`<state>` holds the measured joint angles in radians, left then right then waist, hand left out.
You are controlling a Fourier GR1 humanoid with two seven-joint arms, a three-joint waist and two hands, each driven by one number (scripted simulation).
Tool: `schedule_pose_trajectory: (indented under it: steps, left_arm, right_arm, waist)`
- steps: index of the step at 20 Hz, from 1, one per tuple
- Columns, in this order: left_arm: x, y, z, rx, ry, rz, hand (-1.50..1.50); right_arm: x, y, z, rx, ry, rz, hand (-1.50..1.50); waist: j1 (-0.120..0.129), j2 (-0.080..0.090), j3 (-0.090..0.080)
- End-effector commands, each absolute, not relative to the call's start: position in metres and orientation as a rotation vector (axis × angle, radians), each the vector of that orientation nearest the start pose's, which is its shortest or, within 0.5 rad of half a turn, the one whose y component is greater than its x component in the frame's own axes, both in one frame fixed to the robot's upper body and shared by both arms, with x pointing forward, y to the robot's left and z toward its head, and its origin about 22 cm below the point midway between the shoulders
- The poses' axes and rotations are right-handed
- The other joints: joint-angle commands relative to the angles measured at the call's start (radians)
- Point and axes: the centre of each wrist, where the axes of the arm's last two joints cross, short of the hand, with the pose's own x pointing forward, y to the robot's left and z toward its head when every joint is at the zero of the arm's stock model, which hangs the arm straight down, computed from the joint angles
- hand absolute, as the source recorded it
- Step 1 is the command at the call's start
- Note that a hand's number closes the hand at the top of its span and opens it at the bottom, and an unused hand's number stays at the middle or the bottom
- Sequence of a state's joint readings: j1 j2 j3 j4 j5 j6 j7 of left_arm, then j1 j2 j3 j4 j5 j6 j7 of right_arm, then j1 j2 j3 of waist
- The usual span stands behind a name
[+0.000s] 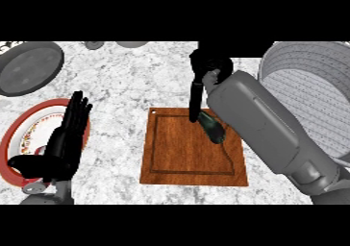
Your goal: Pick the eggplant from the cutting board and place it in the basket
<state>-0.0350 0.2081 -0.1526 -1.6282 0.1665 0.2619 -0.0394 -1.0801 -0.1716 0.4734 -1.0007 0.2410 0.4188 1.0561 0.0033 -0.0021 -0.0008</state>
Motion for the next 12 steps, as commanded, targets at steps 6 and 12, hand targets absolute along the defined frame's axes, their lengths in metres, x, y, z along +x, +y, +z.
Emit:
schedule_pose_trajectory:
  steps: [6,12]
  left_arm:
    - [0.24,0.24,0.035,0.087,-1.667,0.061,0.0]
    - [0.247,0.227,0.023,0.095,-1.67,0.066,0.0]
  right_arm:
    - [0.377,-0.054,0.142,-0.689,-0.684,1.183,-1.5]
    - [0.369,-0.052,0.12,-0.703,-0.697,1.175,-1.5]
  waist:
    - [-0.001,0.0,0.001]
    - [0.0,0.002,0.001]
